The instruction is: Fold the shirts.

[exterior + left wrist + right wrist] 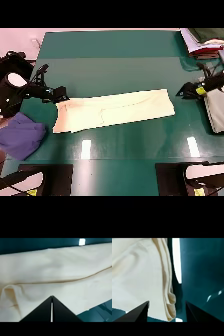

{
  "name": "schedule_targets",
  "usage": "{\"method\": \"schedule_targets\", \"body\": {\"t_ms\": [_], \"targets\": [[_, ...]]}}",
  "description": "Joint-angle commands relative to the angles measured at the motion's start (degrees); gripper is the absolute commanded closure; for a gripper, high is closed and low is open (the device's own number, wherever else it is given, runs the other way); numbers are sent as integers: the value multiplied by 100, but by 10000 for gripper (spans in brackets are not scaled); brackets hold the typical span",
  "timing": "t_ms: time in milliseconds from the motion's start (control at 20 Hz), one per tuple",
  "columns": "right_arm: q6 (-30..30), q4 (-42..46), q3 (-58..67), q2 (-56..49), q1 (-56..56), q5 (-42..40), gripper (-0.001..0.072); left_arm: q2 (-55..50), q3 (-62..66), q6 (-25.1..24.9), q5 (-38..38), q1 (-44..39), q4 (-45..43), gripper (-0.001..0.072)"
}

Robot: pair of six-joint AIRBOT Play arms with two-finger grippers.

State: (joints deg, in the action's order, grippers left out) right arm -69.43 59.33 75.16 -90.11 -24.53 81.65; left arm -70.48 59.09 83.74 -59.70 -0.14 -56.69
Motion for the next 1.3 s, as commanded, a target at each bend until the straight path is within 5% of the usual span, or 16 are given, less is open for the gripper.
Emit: {"method": "schedule_targets", "body": {"t_ms": [0, 300, 400, 500, 900, 1250], "targets": [[363, -730, -560, -302, -463, 37, 185, -11, 11, 83, 348, -476, 146, 682], [505, -1353, -765, -925, 175, -258, 208, -374, 15, 645, 1067, -1620, 195, 682], [562, -1375, -603, -946, 415, -262, 376, -627, 83, 643, 1412, -1965, 380, 682], [669, -1373, -328, -789, 562, -203, 696, -979, 374, 643, 1460, -2184, 503, 682], [278, -1827, 1036, 673, 1263, 365, 693, -2826, 2048, 643, 1408, -2973, 645, 682], [-177, -1928, 1858, 1279, 2479, 35, 693, -3220, 2330, 636, 1325, -3069, 737, 682]]}}
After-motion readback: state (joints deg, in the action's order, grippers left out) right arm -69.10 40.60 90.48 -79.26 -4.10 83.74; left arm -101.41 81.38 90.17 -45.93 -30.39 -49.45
